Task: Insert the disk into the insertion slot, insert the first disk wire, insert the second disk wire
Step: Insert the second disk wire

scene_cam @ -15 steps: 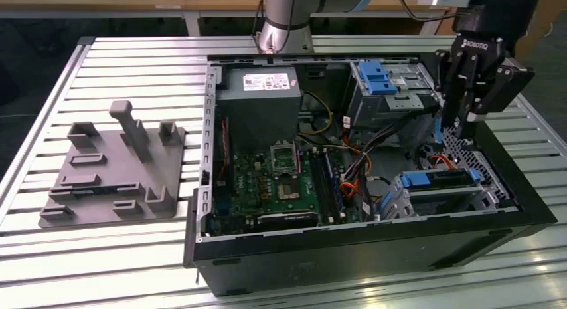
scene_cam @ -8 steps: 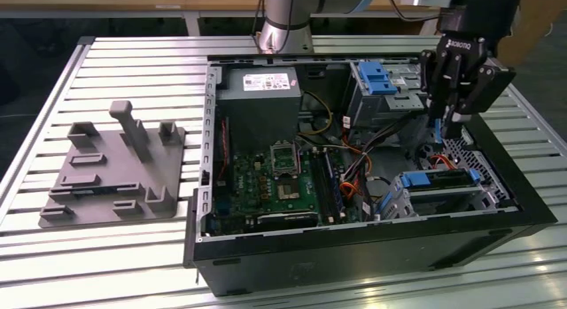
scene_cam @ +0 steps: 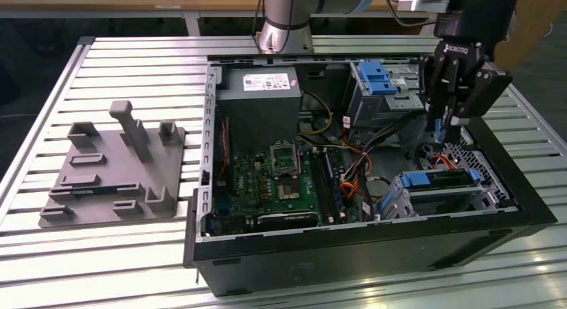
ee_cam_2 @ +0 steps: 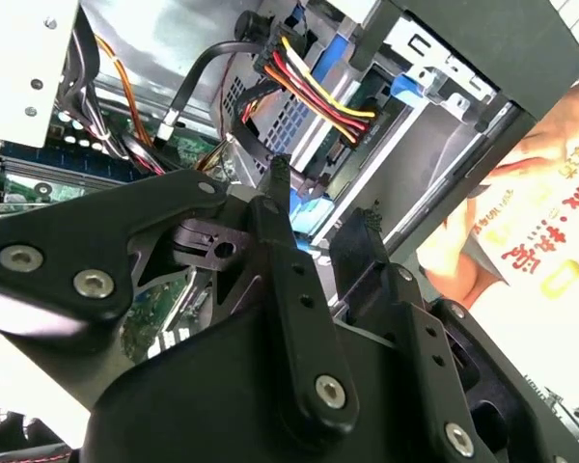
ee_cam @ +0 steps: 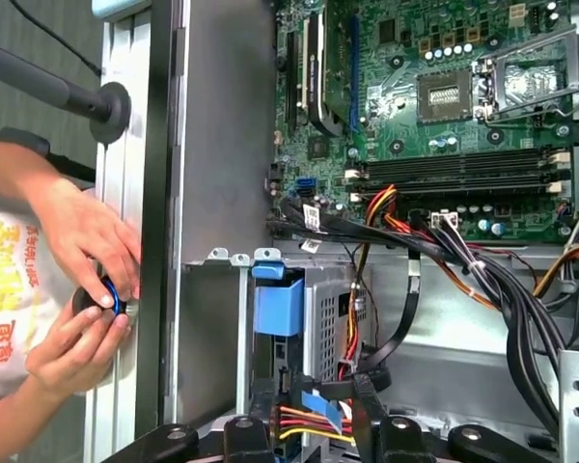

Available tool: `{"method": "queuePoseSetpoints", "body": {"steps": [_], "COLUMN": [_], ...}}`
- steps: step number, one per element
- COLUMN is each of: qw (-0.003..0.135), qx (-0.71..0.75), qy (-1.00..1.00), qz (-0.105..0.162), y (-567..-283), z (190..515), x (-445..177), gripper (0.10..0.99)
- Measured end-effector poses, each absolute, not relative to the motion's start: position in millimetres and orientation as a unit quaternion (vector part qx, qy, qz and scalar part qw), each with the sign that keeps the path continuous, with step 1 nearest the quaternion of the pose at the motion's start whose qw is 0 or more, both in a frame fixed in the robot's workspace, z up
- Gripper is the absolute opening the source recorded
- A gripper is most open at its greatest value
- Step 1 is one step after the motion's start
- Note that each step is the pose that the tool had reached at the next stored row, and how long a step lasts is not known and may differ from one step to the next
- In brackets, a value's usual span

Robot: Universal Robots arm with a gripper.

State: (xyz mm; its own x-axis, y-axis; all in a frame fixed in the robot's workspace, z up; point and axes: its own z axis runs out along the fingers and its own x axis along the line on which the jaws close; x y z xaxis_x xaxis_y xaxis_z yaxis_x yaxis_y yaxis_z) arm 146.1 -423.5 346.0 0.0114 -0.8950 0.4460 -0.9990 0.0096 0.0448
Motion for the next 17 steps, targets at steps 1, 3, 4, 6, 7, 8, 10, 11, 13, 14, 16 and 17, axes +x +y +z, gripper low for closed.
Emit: {"method": "queuePoseSetpoints", "body": {"steps": [1, 3, 4, 6, 7, 8, 10, 11, 13, 14, 16, 17], "qw": [0.178, 0.177, 0.176, 0.175, 0.174, 0.173, 0.173, 0.174, 0.174, 0.174, 0.175, 0.175], "qx": [0.690, 0.694, 0.697, 0.703, 0.707, 0.710, 0.712, 0.712, 0.711, 0.711, 0.710, 0.709], "qy": [-0.686, -0.682, -0.679, -0.673, -0.669, -0.665, -0.664, -0.664, -0.664, -0.664, -0.664, -0.666], "qz": [0.146, 0.147, 0.148, 0.150, 0.151, 0.151, 0.152, 0.152, 0.153, 0.153, 0.153, 0.153], "y": [-423.6, -423.7, -423.9, -424.3, -424.5, -424.7, -424.9, -425.0, -425.1, -425.6, -426.6, -427.1], "z": [345.6, 344.7, 344.4, 343.6, 343.3, 342.9, 341.4, 340.7, 339.6, 339.3, 338.3, 337.9], "x": [145.0, 143.5, 143.3, 143.2, 143.2, 143.1, 141.8, 141.1, 140.1, 139.9, 139.7, 139.6], "gripper": [0.447, 0.447, 0.447, 0.447, 0.447, 0.447, 0.447, 0.447, 0.447, 0.447, 0.447, 0.447]}}
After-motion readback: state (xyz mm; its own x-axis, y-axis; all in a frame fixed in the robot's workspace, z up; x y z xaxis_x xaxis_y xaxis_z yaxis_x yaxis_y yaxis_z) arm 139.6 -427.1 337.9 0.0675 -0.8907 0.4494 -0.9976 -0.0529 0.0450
